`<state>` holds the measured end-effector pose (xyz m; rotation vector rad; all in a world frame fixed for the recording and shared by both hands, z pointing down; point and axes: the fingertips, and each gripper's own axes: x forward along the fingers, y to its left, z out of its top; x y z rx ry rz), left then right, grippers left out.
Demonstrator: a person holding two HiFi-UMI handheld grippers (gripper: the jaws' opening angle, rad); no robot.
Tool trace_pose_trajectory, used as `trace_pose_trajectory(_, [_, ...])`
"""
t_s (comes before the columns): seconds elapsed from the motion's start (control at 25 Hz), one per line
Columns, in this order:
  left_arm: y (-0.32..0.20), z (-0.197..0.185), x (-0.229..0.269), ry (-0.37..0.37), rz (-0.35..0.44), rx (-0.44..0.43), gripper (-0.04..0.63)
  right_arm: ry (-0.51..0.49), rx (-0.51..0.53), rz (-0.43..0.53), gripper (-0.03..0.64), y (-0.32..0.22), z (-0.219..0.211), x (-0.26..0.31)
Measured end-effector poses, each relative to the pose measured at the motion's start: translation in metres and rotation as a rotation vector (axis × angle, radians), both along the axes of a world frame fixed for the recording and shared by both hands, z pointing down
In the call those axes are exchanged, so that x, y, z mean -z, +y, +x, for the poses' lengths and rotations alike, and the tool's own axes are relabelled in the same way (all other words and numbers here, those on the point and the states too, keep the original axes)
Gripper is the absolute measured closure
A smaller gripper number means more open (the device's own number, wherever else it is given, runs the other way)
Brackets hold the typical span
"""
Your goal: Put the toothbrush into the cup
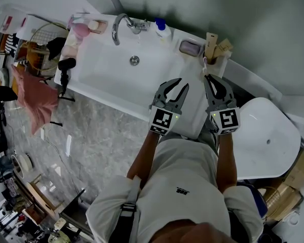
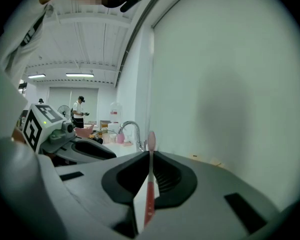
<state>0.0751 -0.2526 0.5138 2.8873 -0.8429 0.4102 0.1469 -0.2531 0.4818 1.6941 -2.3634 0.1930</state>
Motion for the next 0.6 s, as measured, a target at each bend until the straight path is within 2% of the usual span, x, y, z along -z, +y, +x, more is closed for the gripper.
trace_pose_trajectory(0.6, [-0.014,0.032,0.001,0.008,0.022,0.002,0.494,-0.122,-0.047,0.093,0.571,-0.016,0.034,0.012])
